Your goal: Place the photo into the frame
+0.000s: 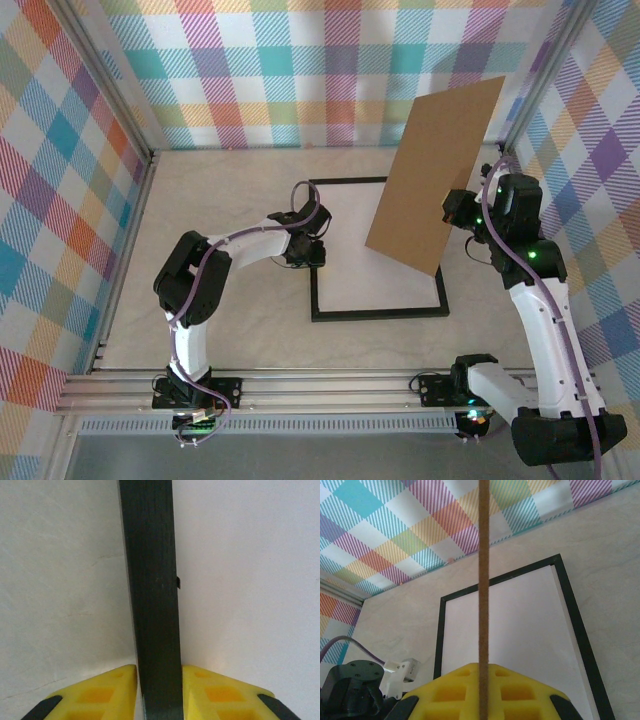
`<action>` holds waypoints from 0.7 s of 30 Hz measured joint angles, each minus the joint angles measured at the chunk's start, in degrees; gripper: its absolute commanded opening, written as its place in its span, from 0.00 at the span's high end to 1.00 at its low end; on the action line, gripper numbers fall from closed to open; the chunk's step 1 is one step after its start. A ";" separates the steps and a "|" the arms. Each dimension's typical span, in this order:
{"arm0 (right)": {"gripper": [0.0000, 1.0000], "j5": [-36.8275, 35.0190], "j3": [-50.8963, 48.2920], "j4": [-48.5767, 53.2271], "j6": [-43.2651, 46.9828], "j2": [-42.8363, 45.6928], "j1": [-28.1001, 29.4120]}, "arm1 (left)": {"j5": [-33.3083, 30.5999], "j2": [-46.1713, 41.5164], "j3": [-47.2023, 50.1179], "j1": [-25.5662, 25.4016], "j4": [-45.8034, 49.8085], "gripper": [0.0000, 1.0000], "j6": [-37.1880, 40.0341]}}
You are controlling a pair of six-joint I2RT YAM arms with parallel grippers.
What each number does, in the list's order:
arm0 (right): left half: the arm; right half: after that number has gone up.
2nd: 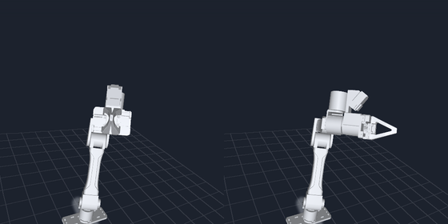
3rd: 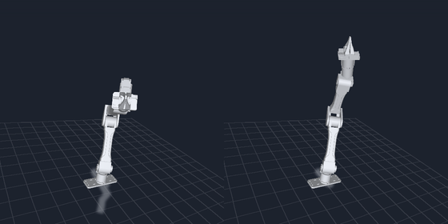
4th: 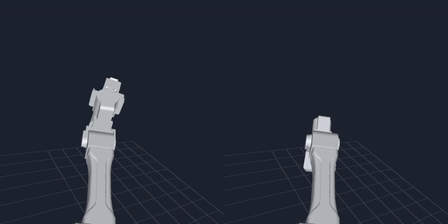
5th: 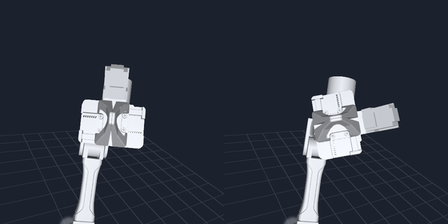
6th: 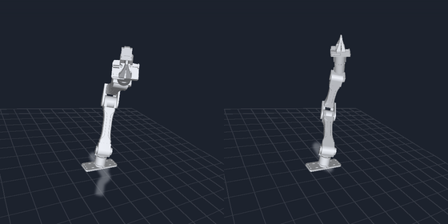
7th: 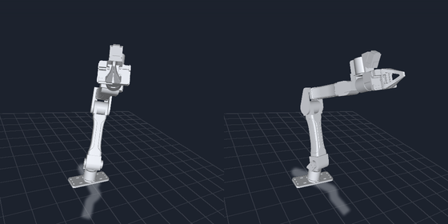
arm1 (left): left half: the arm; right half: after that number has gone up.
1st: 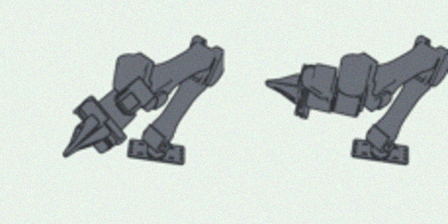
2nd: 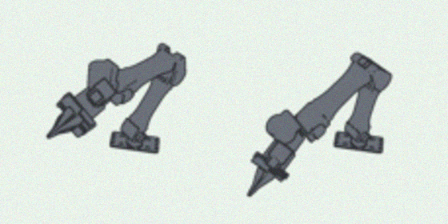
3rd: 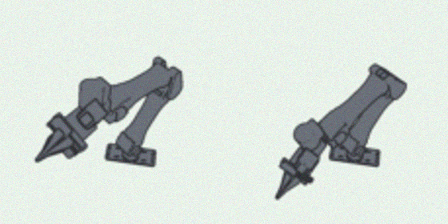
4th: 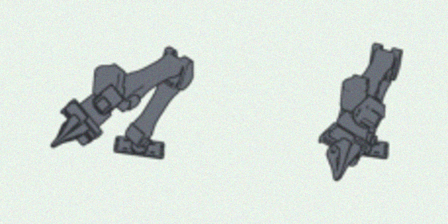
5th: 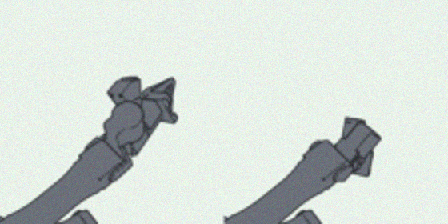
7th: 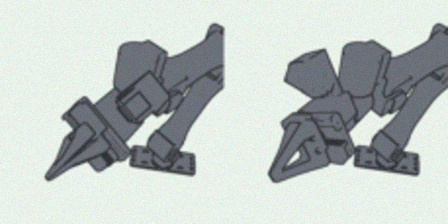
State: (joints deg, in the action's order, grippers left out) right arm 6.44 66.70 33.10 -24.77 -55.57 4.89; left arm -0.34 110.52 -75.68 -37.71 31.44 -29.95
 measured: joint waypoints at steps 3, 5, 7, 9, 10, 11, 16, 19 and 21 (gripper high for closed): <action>1.00 0.81 0.00 -0.04 -0.07 -0.07 -0.07 | -0.92 -0.61 0.92 0.63 -0.55 0.74 0.02; 1.00 2.25 0.00 -0.09 -0.33 -0.37 -0.07 | -1.03 -2.08 3.06 1.53 -1.75 0.74 0.00; 1.00 4.55 0.00 -0.52 -0.92 -1.29 -0.07 | -1.16 -4.07 5.64 3.32 -1.97 0.74 0.02; 1.00 7.43 0.00 -1.31 -1.75 -2.84 -0.07 | -1.51 -6.29 8.33 5.90 -1.92 0.74 0.15; 1.00 8.90 0.00 -1.60 -2.19 -3.74 -0.07 | -1.88 -7.10 9.31 6.97 -1.79 0.74 0.35; 1.00 10.36 0.00 -1.99 -2.64 -4.72 -0.07 | -2.29 -8.11 10.49 8.33 -1.57 0.74 0.74; 1.00 17.75 -0.48 -4.79 -5.20 -9.29 -0.07 | -2.84 -12.26 15.28 13.16 -1.25 0.69 1.68; 1.00 21.79 -2.05 -7.48 -7.28 -10.56 -0.07 | -2.78 -14.16 16.83 14.51 -0.57 0.54 1.95; 1.00 24.76 -3.56 -9.79 -9.18 -11.17 -0.07 | -2.56 -15.63 17.25 15.32 0.04 0.45 1.97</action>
State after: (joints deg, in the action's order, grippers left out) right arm 31.20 63.13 23.31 -33.95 -66.74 4.82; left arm -2.90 94.89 -58.43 -22.39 31.48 -27.99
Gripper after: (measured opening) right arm 0.073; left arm 0.490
